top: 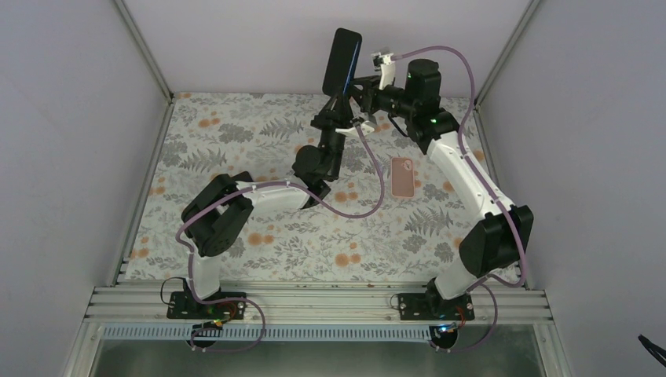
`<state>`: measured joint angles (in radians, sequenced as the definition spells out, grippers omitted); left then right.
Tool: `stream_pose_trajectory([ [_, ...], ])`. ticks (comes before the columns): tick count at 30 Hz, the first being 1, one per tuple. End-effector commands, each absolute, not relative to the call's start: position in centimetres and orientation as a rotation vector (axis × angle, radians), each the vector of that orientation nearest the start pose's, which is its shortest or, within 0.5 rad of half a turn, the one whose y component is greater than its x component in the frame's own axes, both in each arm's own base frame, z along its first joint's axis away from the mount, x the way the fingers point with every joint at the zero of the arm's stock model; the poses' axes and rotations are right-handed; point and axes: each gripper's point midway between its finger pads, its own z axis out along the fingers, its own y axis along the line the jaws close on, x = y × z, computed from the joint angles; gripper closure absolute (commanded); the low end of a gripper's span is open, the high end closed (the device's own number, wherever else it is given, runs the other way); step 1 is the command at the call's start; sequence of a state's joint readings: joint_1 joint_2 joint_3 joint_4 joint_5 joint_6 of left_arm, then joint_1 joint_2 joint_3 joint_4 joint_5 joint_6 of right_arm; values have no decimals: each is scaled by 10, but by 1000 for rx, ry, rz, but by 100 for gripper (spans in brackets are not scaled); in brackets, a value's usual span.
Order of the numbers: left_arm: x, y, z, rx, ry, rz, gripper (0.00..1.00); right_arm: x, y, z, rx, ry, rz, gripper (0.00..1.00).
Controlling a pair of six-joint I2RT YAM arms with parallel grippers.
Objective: Take the phone out of the phone case
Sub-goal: Remove the phone case from the phone.
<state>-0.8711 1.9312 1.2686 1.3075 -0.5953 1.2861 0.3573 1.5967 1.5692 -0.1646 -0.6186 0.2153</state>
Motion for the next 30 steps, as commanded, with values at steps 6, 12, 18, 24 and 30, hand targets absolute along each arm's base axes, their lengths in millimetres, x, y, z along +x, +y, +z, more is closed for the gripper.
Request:
stream_pose_trajectory([
  [6, 390, -308, 442, 360, 882, 617, 98, 399, 260, 346, -609, 1877, 858, 97],
  [12, 370, -326, 449, 387, 920, 511, 98, 444, 216, 340, -394, 1903, 497, 97],
  [18, 357, -331, 456, 398, 980, 405, 98, 466, 188, 323, -301, 1930, 266, 97],
  [24, 354, -330, 458, 429, 1026, 370, 98, 477, 173, 304, -270, 1953, 163, 97],
  [30, 347, -319, 434, 509, 1035, 415, 98, 478, 167, 290, -297, 2002, 209, 97],
])
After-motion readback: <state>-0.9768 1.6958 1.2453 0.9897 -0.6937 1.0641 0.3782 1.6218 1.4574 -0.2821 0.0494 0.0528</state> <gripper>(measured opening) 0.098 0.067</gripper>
